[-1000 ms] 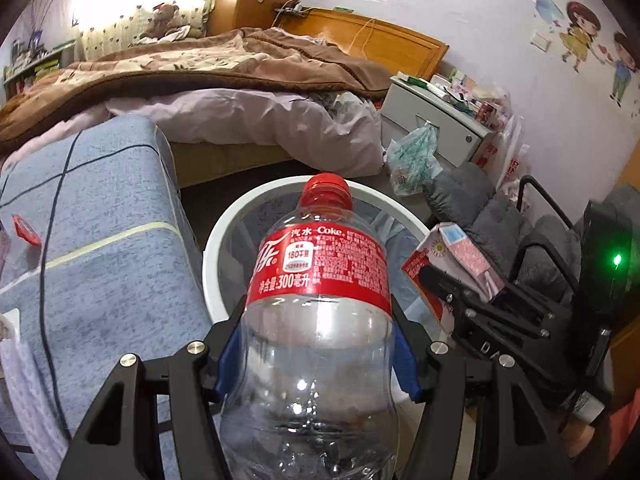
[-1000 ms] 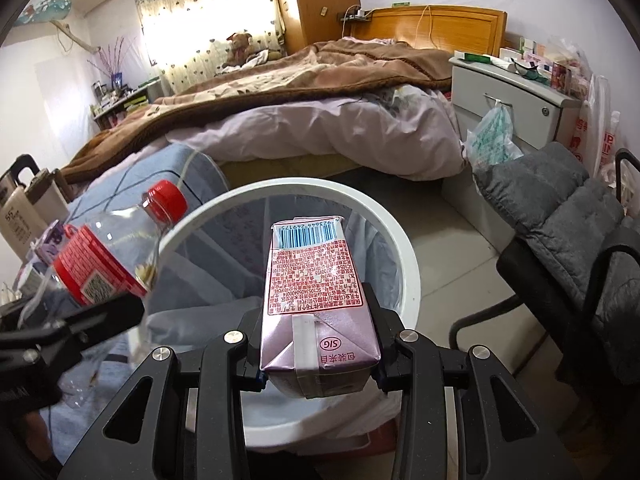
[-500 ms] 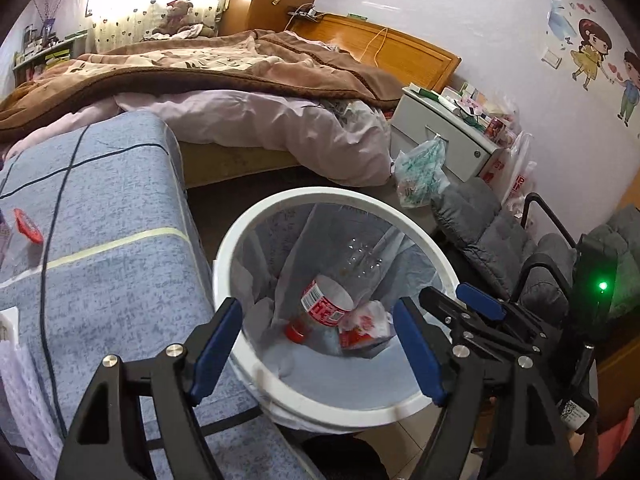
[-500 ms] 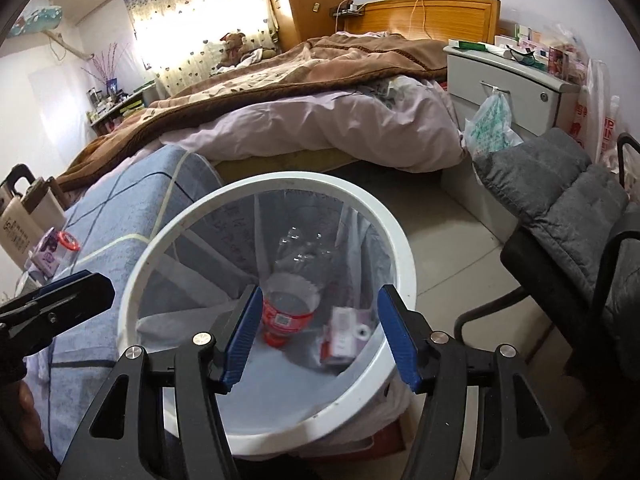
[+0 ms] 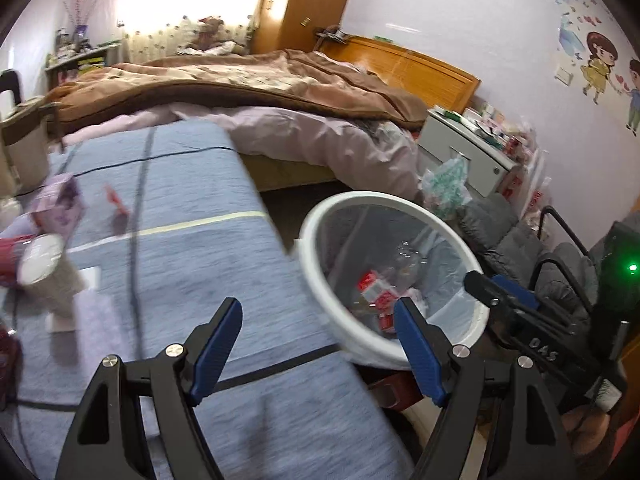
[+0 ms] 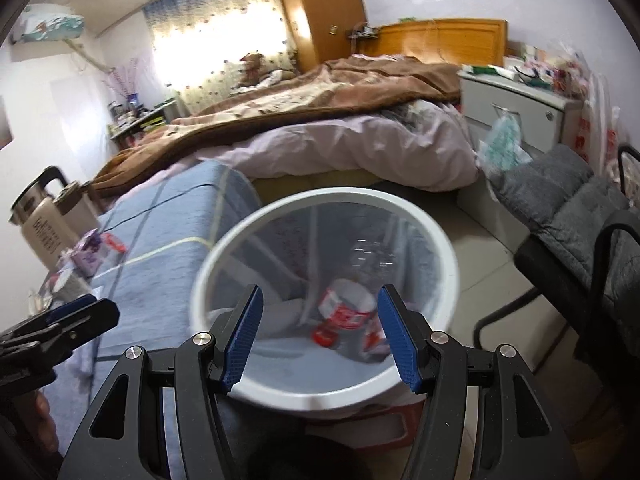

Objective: Collect trash
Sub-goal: 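Open the right tool dropping the carton while the left tool drops the bottle into the bin, then move both open tools back over the table trash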

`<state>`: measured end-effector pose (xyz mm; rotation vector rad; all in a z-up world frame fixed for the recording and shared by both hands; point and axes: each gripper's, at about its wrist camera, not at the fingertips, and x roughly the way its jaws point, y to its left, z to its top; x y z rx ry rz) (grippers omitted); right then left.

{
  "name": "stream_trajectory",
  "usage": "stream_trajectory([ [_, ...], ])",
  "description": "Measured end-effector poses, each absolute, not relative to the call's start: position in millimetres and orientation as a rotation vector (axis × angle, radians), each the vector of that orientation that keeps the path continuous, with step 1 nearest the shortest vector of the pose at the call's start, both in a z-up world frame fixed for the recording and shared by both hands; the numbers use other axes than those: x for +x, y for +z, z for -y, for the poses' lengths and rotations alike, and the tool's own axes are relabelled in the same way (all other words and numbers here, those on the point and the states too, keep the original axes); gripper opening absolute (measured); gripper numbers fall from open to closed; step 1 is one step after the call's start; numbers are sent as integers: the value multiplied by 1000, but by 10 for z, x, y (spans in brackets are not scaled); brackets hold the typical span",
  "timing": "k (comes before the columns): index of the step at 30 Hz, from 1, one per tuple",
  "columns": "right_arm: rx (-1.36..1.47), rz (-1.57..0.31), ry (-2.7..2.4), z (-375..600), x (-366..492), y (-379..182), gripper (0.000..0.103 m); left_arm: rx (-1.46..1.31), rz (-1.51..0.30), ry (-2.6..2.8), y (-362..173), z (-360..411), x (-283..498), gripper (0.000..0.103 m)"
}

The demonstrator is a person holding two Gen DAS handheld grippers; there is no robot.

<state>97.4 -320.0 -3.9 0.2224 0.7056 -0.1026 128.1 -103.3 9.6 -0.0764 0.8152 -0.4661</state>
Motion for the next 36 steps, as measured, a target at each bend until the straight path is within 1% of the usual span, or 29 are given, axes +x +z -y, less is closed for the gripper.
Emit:
stream_trajectory([
  [7,201,-695,-17,2785,949,2,60,-92,-750,-372,177,516,1102,80],
  [20,127,-734,191,1824,1082,-134,60,-95,-716,-176,93,-455,879,81],
  [31,54,-794,324,1167,1279,-318,60,-100,-733,-32,-33,-1165,816,83],
  [36,50,-817,331,990,1387,-400,60,-126,-761,-29,-107,-1405,903,84],
])
